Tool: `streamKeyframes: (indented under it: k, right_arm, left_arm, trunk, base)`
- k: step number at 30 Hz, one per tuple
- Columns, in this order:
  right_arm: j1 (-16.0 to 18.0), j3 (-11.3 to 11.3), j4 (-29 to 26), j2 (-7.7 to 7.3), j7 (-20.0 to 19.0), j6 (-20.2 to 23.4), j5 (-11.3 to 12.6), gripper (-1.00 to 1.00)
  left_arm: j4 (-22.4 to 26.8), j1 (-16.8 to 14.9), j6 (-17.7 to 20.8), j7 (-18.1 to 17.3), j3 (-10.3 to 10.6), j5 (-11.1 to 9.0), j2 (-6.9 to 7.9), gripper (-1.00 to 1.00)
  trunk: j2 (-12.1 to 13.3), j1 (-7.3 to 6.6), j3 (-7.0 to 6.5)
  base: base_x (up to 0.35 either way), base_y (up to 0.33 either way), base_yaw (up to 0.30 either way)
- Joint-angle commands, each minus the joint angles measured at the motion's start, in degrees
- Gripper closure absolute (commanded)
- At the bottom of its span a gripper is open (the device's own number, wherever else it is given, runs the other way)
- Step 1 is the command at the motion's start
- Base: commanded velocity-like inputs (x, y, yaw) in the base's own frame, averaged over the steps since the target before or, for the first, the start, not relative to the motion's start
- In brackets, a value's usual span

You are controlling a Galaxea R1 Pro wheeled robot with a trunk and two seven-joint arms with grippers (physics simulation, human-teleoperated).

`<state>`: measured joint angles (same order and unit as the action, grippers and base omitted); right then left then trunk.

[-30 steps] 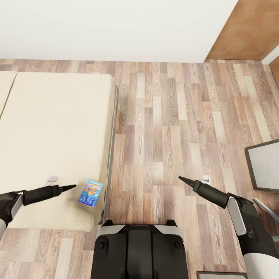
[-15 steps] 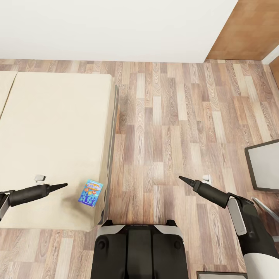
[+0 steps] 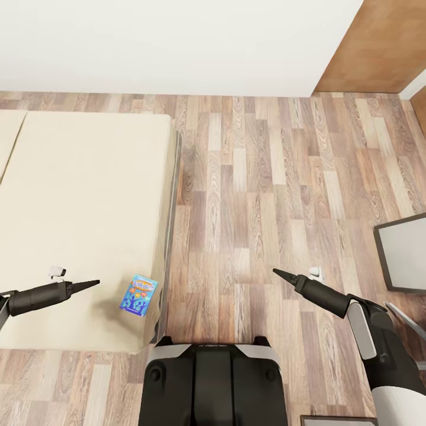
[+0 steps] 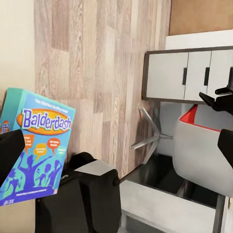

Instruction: Put all the toys in the child's room - the three board games (two on the bed and one on the table), the two jigsaw puzzles on the table, and the tennis ball on the table - inside the toy box on the table in the child's room.

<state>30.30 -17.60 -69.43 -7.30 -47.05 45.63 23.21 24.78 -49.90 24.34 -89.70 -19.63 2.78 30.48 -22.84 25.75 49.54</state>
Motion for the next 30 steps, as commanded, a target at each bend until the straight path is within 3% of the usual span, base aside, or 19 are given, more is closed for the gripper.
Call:
streamKeyframes:
  k: [1,15,30]
  right_arm:
    - [0.02,-0.06,0.00,-0.01,-0.13,0.29,0.09,-1.00]
    - [-0.01,-0.06,-0.08,-0.08,-0.21,0.25,0.08,-1.00]
    - [-1.73,-0.13,-0.08,-0.10,-0.33,0.24,0.08,-1.00]
  left_arm:
    - [0.00,-0.03,0.61,-0.30,-0.19,0.30,-0.01,-1.00]
    - [-0.03,0.37,0.67,-0.30,-0.19,0.32,0.01,-1.00]
    - [-0.25,3.93,2.13,-0.30,-0.16,0.36,-0.02,-1.00]
  trunk:
    - [-0.08,0.04,-0.02]
    - [-0.08,0.04,-1.26]
    - [-0.08,0.04,-2.69]
  base:
    - [0.000,0.000,0.000]
    - [0.000,0.000,0.000]
    - [0.000,0.000,0.000]
